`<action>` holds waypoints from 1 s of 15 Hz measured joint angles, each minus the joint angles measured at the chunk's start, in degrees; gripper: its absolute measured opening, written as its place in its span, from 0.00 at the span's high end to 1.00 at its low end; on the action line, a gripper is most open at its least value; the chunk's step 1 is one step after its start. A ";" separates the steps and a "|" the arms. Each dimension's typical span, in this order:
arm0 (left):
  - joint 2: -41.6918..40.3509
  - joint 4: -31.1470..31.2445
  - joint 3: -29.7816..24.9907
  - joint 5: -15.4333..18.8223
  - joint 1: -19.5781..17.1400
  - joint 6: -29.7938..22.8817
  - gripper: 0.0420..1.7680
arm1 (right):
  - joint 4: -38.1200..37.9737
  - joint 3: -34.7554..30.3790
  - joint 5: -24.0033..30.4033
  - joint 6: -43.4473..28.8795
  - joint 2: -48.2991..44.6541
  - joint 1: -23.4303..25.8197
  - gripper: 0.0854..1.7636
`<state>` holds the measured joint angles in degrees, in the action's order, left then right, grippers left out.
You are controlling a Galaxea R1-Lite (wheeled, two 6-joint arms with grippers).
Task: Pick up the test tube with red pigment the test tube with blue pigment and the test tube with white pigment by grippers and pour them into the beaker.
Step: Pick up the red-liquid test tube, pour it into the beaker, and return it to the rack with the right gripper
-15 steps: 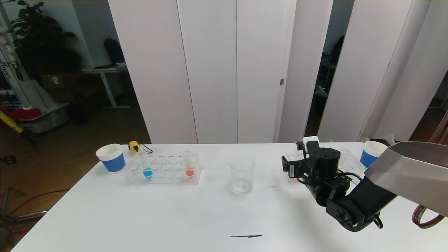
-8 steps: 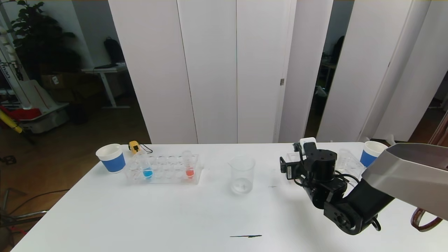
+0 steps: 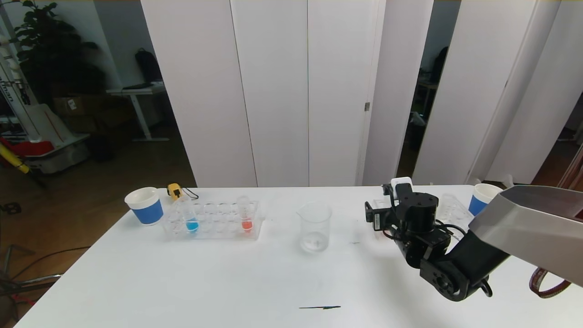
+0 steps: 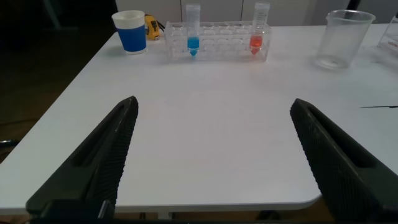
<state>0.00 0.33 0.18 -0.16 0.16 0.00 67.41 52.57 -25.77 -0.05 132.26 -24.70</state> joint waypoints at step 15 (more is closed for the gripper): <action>0.00 0.00 0.00 0.00 -0.02 0.00 0.01 | -0.11 1.82 1.19 0.12 1.48 0.30 0.70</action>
<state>0.00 0.33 0.18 -0.16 0.13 0.00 67.30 54.38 -24.58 0.07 133.73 -24.39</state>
